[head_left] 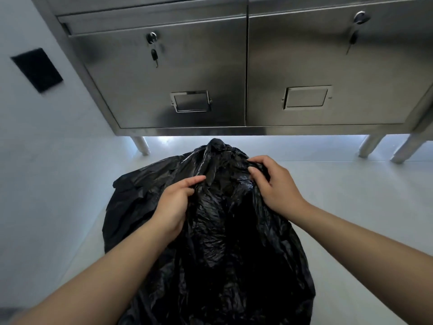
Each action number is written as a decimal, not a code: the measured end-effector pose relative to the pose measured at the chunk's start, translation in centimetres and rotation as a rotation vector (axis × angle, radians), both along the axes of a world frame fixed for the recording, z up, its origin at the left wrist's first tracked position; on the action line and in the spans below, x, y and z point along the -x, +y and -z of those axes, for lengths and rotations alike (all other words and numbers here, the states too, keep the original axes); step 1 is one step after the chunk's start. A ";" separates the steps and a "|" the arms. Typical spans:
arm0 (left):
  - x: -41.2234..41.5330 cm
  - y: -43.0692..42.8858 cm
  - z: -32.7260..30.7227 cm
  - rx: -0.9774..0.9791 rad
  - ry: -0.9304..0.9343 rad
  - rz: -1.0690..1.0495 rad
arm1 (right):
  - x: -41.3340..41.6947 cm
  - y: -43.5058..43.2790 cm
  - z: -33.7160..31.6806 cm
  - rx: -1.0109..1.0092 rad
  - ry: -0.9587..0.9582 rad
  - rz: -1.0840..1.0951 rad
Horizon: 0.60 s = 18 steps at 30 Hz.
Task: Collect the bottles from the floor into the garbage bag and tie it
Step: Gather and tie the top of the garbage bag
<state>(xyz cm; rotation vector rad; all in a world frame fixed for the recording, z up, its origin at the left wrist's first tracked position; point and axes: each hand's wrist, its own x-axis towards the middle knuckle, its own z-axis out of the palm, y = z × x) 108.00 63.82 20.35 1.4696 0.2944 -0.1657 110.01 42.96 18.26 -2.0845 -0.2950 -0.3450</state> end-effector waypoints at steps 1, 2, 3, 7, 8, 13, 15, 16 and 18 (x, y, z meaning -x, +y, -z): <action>0.2 0.4 -0.1 -0.029 -0.004 -0.014 | -0.1 1.1 0.0 -0.011 0.009 -0.021; 0.4 0.9 -0.2 -0.092 -0.019 -0.014 | -0.1 2.1 -0.1 -0.017 0.008 -0.043; 0.5 1.6 -0.2 -0.194 -0.028 0.004 | -0.2 2.9 -0.2 -0.024 -0.001 -0.064; 1.0 4.6 0.1 -0.762 -0.082 0.055 | -0.6 4.9 -0.6 -0.039 -0.024 -0.096; 1.1 5.4 0.3 -0.821 -0.106 0.035 | -0.7 5.2 -0.6 -0.032 -0.021 -0.100; 1.6 10.3 0.7 -0.958 -0.242 -0.077 | -0.8 7.0 -0.3 -0.001 -0.014 -0.117; 1.9 12.0 0.5 -1.033 -0.296 -0.103 | -0.8 8.2 -0.5 0.001 -0.001 -0.136; 1.9 12.7 0.4 -1.038 -0.308 -0.127 | -0.8 8.8 -0.6 0.002 0.003 -0.149; 1.7 13.5 -0.1 -0.914 -0.291 -0.187 | -0.8 9.9 -1.0 -0.006 0.000 -0.174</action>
